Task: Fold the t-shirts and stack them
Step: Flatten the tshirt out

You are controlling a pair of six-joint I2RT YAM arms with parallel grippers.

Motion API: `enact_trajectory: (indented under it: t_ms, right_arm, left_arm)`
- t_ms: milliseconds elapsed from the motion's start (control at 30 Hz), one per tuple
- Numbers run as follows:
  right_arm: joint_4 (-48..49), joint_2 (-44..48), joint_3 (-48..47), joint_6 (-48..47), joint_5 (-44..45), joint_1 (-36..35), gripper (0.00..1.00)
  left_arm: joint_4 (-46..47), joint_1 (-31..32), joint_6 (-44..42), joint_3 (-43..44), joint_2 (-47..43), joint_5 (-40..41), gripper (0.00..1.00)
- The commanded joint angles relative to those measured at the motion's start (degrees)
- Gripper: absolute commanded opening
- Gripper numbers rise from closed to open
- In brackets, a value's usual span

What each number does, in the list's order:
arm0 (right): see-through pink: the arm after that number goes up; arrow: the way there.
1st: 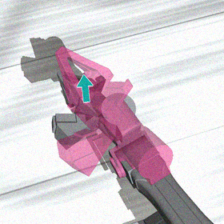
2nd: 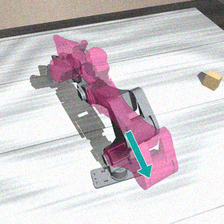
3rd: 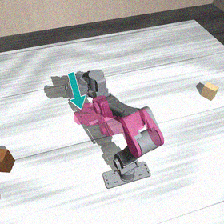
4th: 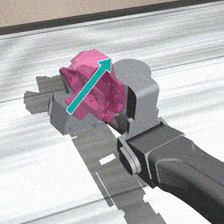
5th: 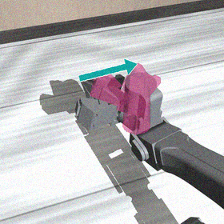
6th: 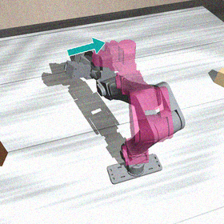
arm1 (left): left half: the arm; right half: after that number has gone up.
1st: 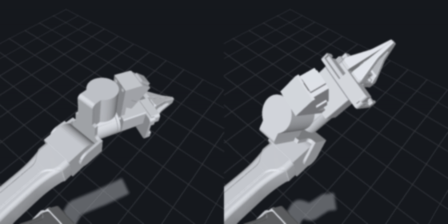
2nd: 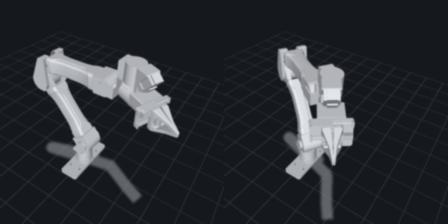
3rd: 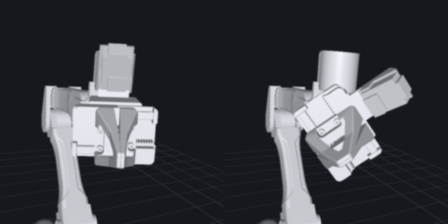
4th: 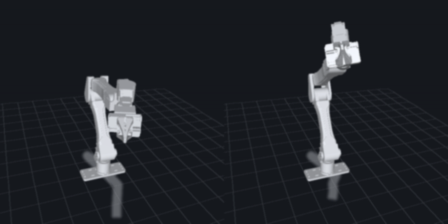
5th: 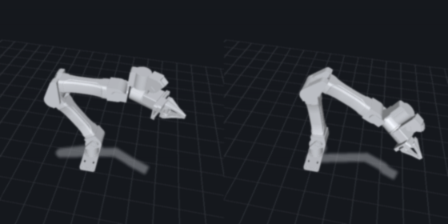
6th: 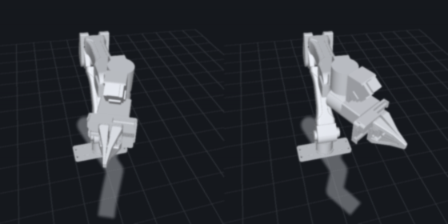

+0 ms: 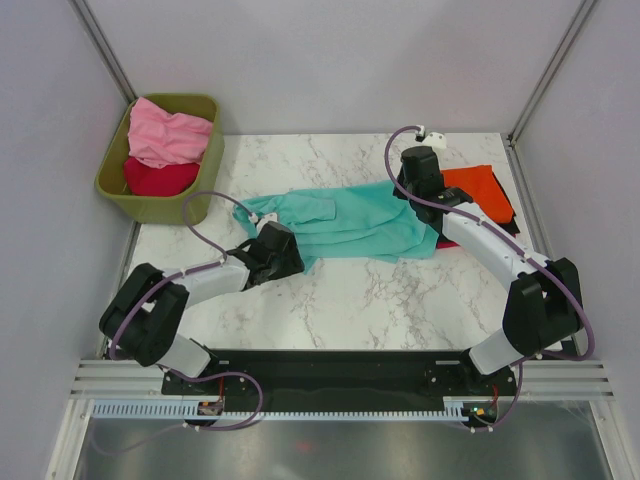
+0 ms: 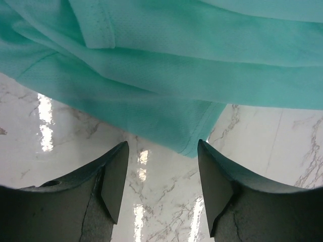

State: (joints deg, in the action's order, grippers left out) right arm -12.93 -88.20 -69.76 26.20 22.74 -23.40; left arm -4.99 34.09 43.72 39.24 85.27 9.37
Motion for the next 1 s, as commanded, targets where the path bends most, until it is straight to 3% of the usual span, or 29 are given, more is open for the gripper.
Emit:
enact_trajectory:
  t_ms: [0,200,300,367,400,567,833,967]
  right_arm:
    - [1.3,-0.1,0.2,0.8,-0.4,0.1,0.0]
    - [1.3,0.0,0.5,0.8,-0.6,0.1,0.0]
    - [1.3,0.0,0.5,0.8,-0.8,0.1,0.0]
    - [1.2,0.0,0.7,0.6,-0.7,0.1,0.0]
    - [1.2,0.1,0.8,0.6,-0.7,0.1,0.0]
    - [1.2,0.7,1.6,1.1,-0.4,0.5,0.0]
    - [0.6,0.8,2.8,3.8,-0.6,3.4,0.0]
    - [0.4,1.1,2.6,4.0,-0.6,3.4,0.0]
  left_arm:
    - [0.3,1.6,0.0,2.8,2.2,1.9,0.64]
    - [-2.4,5.5,-1.0,5.1,5.0,5.9,0.56]
    - [-2.6,5.7,-1.6,5.6,5.9,5.8,0.45]
    - [-3.2,4.8,-2.2,6.6,6.2,5.7,0.21]
    - [-3.7,4.5,-2.5,7.2,5.9,5.8,0.02]
    - [-5.0,4.1,-3.9,4.7,-3.6,11.5,0.02]
    - [-5.8,4.1,-4.1,-5.6,-35.7,19.8,0.02]
    - [-7.1,4.1,-4.2,-7.0,-46.2,20.8,0.02]
